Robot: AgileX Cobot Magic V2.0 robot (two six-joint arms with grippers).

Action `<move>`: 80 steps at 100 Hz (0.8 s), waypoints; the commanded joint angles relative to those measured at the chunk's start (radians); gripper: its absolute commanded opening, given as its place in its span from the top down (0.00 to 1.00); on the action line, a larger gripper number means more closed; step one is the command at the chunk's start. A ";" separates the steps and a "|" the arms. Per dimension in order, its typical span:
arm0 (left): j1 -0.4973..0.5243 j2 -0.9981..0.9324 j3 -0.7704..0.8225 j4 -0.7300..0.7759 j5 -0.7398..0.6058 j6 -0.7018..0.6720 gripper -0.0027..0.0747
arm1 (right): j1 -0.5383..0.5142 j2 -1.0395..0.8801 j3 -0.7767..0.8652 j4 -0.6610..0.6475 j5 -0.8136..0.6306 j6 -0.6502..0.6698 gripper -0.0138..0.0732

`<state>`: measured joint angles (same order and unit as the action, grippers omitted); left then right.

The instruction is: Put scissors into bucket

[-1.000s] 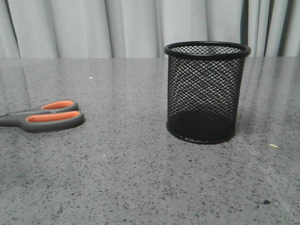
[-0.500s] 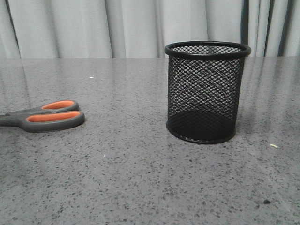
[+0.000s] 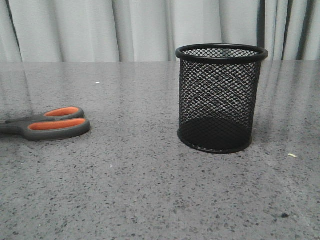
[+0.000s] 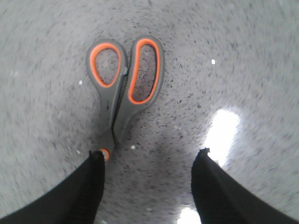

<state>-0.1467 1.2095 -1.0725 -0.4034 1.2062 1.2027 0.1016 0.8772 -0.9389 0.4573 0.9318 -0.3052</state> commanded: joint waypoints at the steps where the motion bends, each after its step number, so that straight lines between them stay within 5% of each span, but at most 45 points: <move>1: -0.009 0.026 -0.035 -0.043 -0.014 0.158 0.46 | -0.002 -0.001 -0.033 0.014 -0.047 -0.010 0.41; 80: -0.009 0.259 -0.037 -0.056 -0.141 0.337 0.46 | -0.002 -0.001 -0.033 0.014 -0.045 -0.010 0.41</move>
<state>-0.1467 1.4903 -1.0769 -0.4133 1.0911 1.5305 0.1016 0.8772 -0.9389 0.4573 0.9318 -0.3052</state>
